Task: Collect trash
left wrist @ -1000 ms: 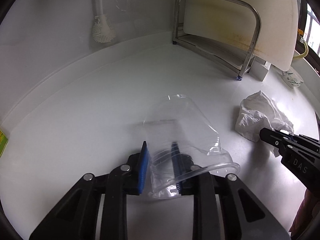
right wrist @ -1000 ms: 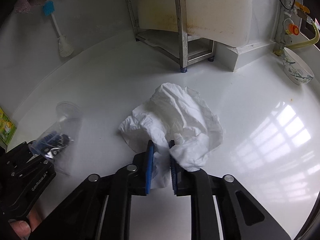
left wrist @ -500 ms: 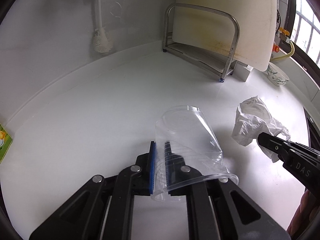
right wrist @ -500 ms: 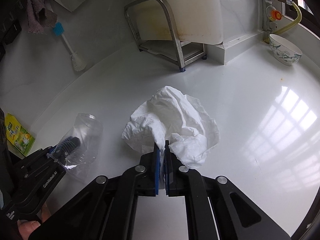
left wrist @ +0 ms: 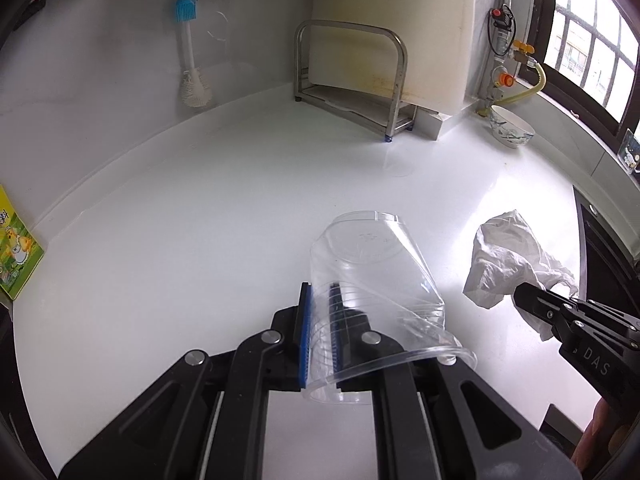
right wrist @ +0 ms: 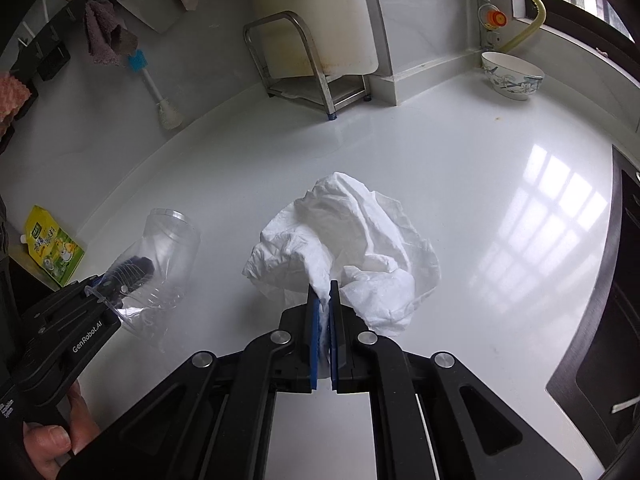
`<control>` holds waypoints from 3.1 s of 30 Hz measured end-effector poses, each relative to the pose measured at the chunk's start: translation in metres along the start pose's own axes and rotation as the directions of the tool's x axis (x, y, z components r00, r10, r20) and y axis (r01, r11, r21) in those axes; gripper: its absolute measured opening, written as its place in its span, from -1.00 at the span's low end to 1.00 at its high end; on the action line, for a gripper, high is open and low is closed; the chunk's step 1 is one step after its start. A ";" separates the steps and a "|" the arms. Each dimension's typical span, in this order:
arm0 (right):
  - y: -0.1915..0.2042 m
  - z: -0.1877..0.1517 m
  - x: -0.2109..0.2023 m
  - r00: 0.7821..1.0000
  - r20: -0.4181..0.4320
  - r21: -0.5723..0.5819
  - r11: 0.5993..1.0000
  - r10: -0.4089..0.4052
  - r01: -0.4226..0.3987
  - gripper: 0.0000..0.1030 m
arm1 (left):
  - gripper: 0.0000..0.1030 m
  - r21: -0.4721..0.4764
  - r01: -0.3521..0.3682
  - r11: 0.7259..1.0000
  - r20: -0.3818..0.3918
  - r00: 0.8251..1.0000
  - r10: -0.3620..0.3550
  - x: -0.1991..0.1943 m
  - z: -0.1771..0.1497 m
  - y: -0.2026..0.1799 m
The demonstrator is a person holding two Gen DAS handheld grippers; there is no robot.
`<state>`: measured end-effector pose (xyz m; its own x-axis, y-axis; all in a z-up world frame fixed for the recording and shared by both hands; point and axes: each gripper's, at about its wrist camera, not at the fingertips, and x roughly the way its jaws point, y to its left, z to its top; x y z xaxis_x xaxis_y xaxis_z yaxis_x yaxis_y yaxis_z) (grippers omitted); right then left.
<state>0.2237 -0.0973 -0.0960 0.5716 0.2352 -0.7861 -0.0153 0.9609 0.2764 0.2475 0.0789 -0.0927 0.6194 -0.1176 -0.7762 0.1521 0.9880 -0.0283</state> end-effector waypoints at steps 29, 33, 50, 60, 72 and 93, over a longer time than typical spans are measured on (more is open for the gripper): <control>-0.090 -0.186 -0.152 0.993 -0.120 -0.015 1.000 0.020 -0.022 -0.92 | -0.82 0.076 0.039 0.996 -0.126 0.992 -0.029 -0.123 -0.147 -0.134; -0.096 -0.211 -0.150 0.983 -0.179 -0.012 0.999 0.027 -0.030 -0.92 | -0.82 0.074 0.052 0.996 -0.181 0.983 -0.038 -0.119 -0.171 -0.145; -0.100 -0.253 -0.146 0.963 -0.264 -0.028 0.998 0.049 -0.059 -0.28 | 0.07 0.049 -0.002 0.999 -0.262 0.965 0.014 -0.114 -0.216 -0.157; -0.098 -0.250 -0.166 0.975 -0.214 -0.042 0.997 0.051 -0.061 -0.12 | 0.28 0.009 -0.056 0.998 -0.209 0.976 0.057 -0.137 -0.214 -0.151; -0.088 -0.246 -0.189 0.984 -0.177 -0.081 0.996 0.023 -0.038 -0.01 | 0.44 -0.014 -0.072 0.997 -0.159 0.985 0.069 -0.163 -0.205 -0.149; -0.090 -0.242 -0.203 0.985 -0.170 -0.079 0.997 0.004 -0.018 0.19 | 0.81 -0.015 -0.101 0.995 -0.119 0.988 0.098 -0.185 -0.198 -0.152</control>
<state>-0.0893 -0.1962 -0.0949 0.4235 0.2609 -0.8675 -0.0906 0.9650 0.2460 -0.0430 -0.0293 -0.0696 0.5350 -0.0072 -0.8448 0.0777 0.9961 0.0407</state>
